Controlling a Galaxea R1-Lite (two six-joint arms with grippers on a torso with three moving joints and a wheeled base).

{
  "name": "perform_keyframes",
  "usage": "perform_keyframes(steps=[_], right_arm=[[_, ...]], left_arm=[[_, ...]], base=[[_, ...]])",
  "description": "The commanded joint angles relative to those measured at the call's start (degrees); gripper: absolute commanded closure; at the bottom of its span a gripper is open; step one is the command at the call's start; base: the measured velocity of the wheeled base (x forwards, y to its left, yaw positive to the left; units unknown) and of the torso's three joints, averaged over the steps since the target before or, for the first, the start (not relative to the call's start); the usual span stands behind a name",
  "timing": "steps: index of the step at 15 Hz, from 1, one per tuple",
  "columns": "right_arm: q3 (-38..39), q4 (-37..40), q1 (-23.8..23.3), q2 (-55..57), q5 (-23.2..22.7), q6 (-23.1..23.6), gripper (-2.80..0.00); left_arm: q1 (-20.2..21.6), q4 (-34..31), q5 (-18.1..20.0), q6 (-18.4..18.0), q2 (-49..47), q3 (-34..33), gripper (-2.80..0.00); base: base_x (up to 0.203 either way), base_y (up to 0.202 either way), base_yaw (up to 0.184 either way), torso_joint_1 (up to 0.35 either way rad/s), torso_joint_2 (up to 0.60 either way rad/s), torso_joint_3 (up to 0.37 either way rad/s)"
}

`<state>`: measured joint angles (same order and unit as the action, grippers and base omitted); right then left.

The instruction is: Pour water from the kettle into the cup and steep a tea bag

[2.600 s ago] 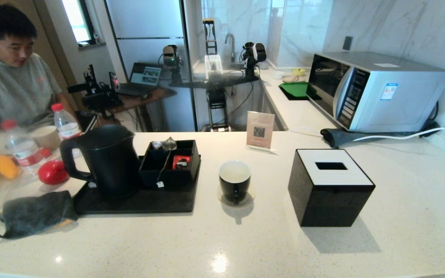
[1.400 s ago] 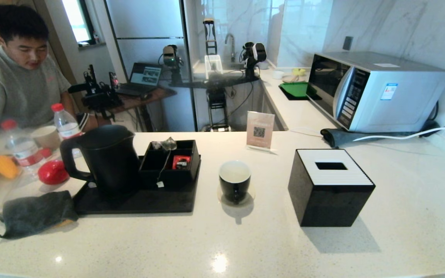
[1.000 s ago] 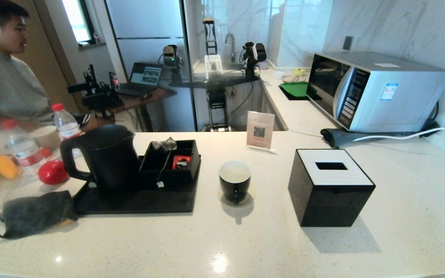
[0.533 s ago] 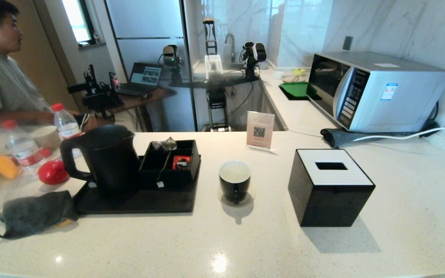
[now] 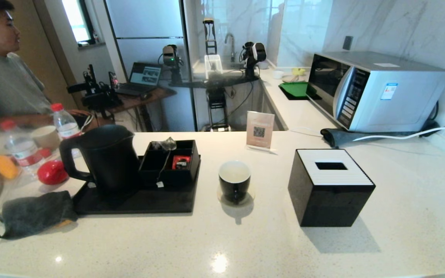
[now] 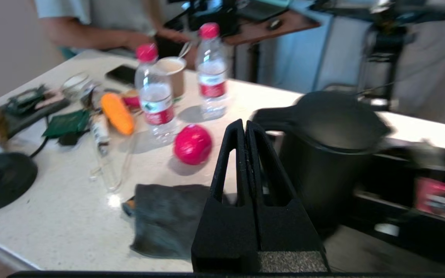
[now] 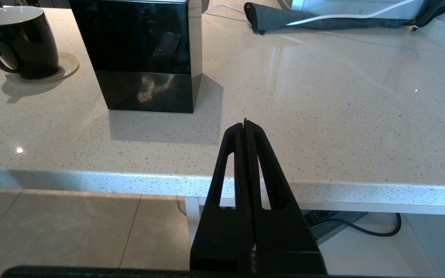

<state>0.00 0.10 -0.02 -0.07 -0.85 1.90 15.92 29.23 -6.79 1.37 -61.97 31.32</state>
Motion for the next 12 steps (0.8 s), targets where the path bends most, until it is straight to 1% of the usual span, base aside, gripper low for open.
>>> perform_keyframes(steps=[1, 3, 6, 7, 9, 12], right_arm=[[0.00, -0.01, 0.02, 0.07, -0.06, 0.03, 0.00], [0.00, -0.01, 0.02, 0.07, -0.03, 0.03, 0.00], [0.00, 0.01, 0.02, 0.07, -0.10, 0.03, 0.00], [0.00, -0.01, 0.02, 0.07, -0.03, 0.03, 0.00], [0.00, -0.01, 0.02, 0.07, -0.11, 0.03, 0.00], [0.00, -0.01, 0.02, 0.07, -0.11, 0.03, 0.00]], left_arm=[[5.36, 12.03, 1.78, -0.01, -11.81, -5.40, 0.00], [7.72, 22.36, 3.56, -0.11, -17.90, -9.52, 0.00], [8.60, 36.67, 4.77, -0.32, -26.84, -14.14, 0.00], [8.64, 40.30, 5.31, -0.80, -29.51, -15.39, -2.80], [8.63, 46.40, 7.02, -2.28, -34.30, -17.44, -2.80], [8.53, 55.44, 9.09, -2.73, -40.74, -19.08, -2.80]], base=[[0.000, 0.000, 0.000, 0.000, 0.00, 0.000], [0.000, 0.000, 0.000, 0.000, 0.00, 0.000], [0.000, 0.000, 0.000, 0.000, 0.00, 0.000], [0.000, 0.000, 0.000, 0.000, 0.00, 0.000], [0.000, 0.000, 0.000, 0.000, 0.00, 0.000], [0.000, 0.000, 0.000, 0.000, 0.00, 0.000]])
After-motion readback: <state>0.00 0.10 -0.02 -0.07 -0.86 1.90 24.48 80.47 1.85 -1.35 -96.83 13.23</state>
